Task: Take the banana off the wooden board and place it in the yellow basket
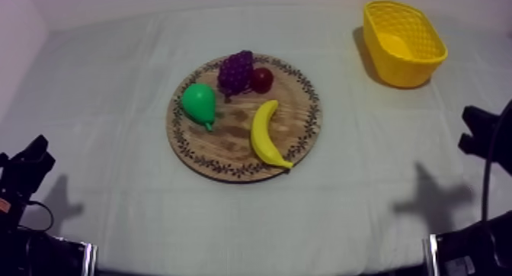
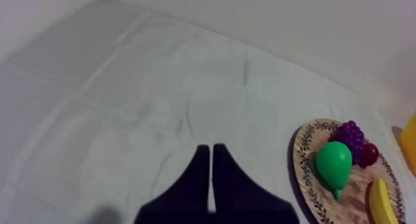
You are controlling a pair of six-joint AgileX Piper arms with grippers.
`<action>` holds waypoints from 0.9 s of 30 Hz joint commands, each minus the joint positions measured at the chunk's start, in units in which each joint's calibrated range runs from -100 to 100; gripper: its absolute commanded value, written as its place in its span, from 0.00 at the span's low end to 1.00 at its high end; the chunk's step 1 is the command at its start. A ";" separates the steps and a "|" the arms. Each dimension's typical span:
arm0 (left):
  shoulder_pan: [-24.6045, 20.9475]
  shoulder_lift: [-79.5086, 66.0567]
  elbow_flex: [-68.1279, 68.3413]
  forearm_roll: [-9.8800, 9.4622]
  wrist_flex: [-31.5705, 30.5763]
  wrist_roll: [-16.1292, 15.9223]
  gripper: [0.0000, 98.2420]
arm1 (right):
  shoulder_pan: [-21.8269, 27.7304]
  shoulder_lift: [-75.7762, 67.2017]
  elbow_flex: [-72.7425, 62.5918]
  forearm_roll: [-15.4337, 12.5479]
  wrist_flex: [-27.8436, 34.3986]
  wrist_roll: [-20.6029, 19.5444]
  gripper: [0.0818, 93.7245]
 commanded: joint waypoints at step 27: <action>-0.03 -0.03 0.03 -0.01 0.02 -0.01 0.00 | -33.70 45.08 -36.46 19.89 6.04 -32.82 0.00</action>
